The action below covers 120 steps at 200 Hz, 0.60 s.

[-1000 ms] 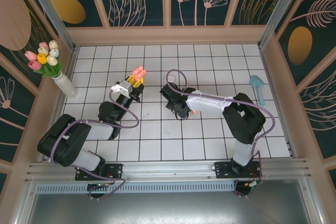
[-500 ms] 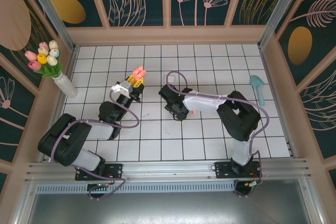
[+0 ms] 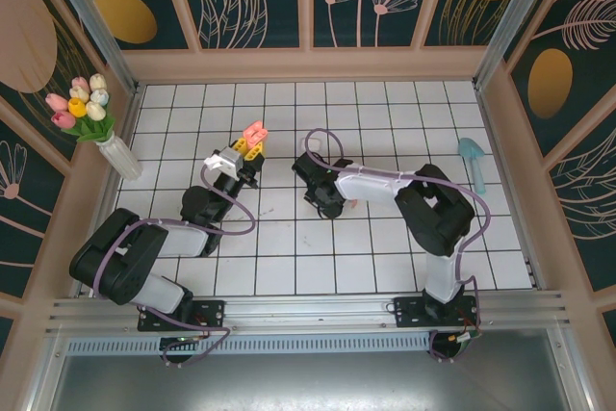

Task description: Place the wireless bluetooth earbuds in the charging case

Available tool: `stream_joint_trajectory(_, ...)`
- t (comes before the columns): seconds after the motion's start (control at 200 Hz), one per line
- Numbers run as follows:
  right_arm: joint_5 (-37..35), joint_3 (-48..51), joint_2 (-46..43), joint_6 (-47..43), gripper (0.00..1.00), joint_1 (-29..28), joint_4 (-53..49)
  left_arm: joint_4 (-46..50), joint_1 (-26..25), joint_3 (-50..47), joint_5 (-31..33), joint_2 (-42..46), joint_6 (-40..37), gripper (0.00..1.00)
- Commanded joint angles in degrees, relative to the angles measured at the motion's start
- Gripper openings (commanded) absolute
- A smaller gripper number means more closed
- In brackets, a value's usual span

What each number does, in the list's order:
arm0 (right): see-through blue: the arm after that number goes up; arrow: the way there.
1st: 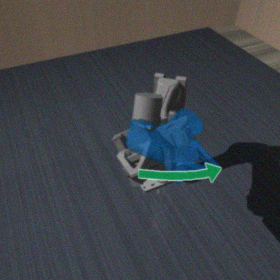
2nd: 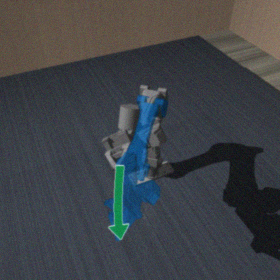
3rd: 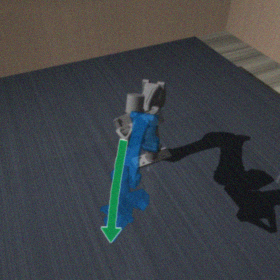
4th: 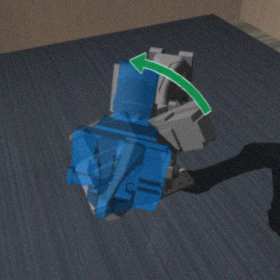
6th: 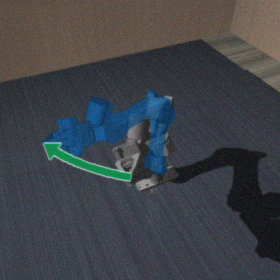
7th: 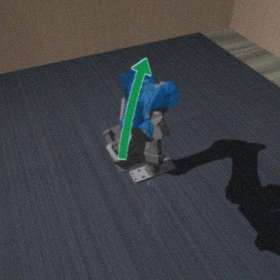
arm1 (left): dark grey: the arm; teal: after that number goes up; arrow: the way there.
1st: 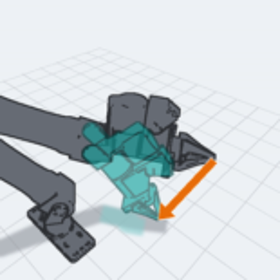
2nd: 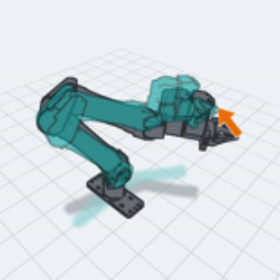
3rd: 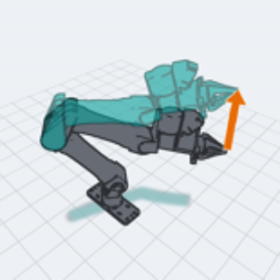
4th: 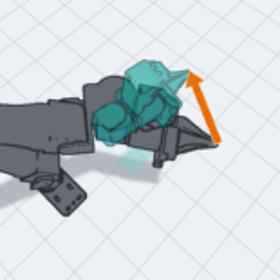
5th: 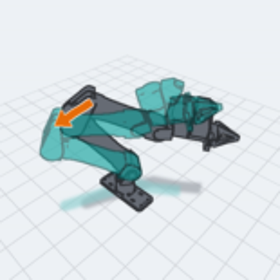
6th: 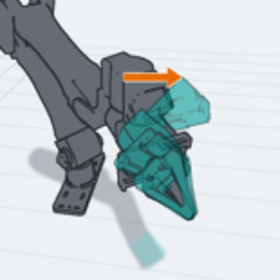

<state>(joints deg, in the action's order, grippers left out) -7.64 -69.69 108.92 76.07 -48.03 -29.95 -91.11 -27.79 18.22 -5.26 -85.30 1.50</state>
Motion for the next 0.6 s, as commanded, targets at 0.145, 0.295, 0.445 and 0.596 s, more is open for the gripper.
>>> stream_joint_trajectory(0.145, 0.7, -3.6, 3.1, -8.7, 0.32, 1.6, -1.5, -13.8, -0.4, 1.2, 0.8, -0.8, -0.5, 0.00)
stream_joint_trajectory(0.295, -0.5, -8.2, 5.3, -16.6, 0.30, 1.7, -5.4, -13.8, -0.4, 1.2, 0.7, -0.9, -0.4, 0.00)
stream_joint_trajectory(0.445, -3.6, -11.6, 6.7, -22.6, 0.30, 1.7, -9.1, -13.7, -0.4, 0.9, 0.8, -0.7, -0.3, 0.00)
stream_joint_trajectory(0.596, -4.3, -13.2, 7.6, -26.5, 0.30, 1.7, -10.5, -13.8, -0.4, 1.0, 0.6, -0.7, -0.1, 0.00)
